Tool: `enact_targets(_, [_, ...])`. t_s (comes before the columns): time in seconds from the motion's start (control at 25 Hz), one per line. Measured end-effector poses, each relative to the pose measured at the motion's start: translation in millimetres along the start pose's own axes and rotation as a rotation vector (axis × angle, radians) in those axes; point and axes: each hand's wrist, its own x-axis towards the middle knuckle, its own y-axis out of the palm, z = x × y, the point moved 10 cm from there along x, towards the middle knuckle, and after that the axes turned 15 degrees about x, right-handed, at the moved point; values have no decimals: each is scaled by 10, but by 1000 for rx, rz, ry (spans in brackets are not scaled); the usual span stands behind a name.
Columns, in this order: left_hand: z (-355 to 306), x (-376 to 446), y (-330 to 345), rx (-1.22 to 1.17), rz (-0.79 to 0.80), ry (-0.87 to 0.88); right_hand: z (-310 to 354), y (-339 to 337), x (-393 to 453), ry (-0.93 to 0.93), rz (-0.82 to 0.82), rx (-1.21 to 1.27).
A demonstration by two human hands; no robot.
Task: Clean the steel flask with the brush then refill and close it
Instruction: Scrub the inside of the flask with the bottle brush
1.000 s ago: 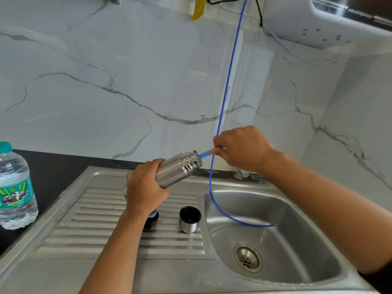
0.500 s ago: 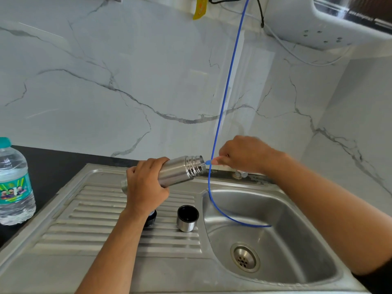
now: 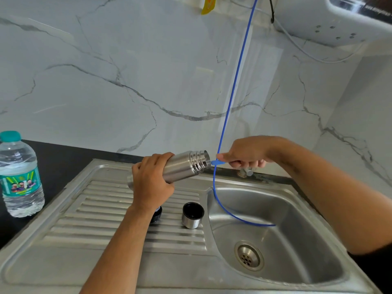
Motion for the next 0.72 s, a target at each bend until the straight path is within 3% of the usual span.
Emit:
enact_targets(0.08, [40, 19, -4, 9, 6, -24, 126, -103, -54, -148, -250, -357])
enact_targets(0.16, [112, 32, 15, -31, 23, -83, 448, -88, -261, -443, -636, -822])
enact_targets(0.28, [146, 19, 29, -81, 24, -128, 635, 169, -469, -776, -795, -1037])
enact_targets(0.32, [139, 18, 25, -82, 16, -129, 659, 145, -478, -774, -789, -1023])
enact_targets(0.44, [116, 15, -19, -62, -23, -126, 633, 51, -359, -544, -625, -854])
enact_targets(0.6, [-35, 1, -109, -11, -59, -21, 307, -162, -271, -380, -299, -424])
enact_targets(0.72, [-73, 26, -91, 15, -40, 5, -64, -341, -227, -280, -146, -168])
